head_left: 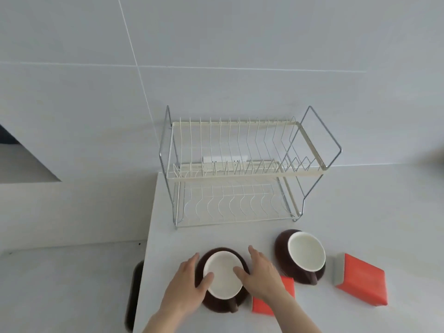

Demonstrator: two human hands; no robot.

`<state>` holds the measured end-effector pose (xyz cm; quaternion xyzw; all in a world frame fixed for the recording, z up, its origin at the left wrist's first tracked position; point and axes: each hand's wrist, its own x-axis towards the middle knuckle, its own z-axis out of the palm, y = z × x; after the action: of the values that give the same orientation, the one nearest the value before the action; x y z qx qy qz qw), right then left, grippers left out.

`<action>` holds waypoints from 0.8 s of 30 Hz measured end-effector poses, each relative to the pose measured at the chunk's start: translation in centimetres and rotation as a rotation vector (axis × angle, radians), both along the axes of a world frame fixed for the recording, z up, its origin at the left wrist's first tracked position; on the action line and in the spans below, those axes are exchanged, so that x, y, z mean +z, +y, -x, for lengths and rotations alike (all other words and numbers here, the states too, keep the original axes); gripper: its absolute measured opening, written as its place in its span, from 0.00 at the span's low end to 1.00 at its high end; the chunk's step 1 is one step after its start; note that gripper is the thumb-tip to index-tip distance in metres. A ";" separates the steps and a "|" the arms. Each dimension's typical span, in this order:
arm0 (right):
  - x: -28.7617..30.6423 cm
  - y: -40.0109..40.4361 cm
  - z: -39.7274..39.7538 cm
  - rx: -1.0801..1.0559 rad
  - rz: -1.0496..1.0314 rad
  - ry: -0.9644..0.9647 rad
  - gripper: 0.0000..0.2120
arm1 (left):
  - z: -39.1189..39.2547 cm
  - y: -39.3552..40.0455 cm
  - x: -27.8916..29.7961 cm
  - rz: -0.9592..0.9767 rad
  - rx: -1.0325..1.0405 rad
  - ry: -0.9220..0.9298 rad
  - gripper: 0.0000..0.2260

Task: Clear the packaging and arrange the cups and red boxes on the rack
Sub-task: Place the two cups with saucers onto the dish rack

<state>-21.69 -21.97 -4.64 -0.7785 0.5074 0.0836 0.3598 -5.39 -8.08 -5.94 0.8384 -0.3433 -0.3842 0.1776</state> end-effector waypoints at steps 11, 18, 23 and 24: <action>-1.3 -1.9 0.8 0.115 -0.045 -0.004 0.27 | 2.2 -1.2 0.4 -0.090 0.377 0.086 0.17; -0.8 -2.4 0.7 0.097 -0.099 -0.057 0.24 | 2.9 -1.9 1.9 -0.054 0.394 0.035 0.07; 0.7 -3.6 0.6 0.040 -0.088 -0.146 0.23 | 2.5 -3.1 3.5 0.025 0.466 0.080 0.08; 1.2 -4.0 0.5 0.030 -0.089 -0.174 0.21 | 2.2 -3.4 3.8 0.042 0.482 0.095 0.07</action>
<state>-22.18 -25.99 -3.48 -0.7736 0.4585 0.0434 0.4353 -7.58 -11.43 -2.16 0.8733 -0.1327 -0.3624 0.2974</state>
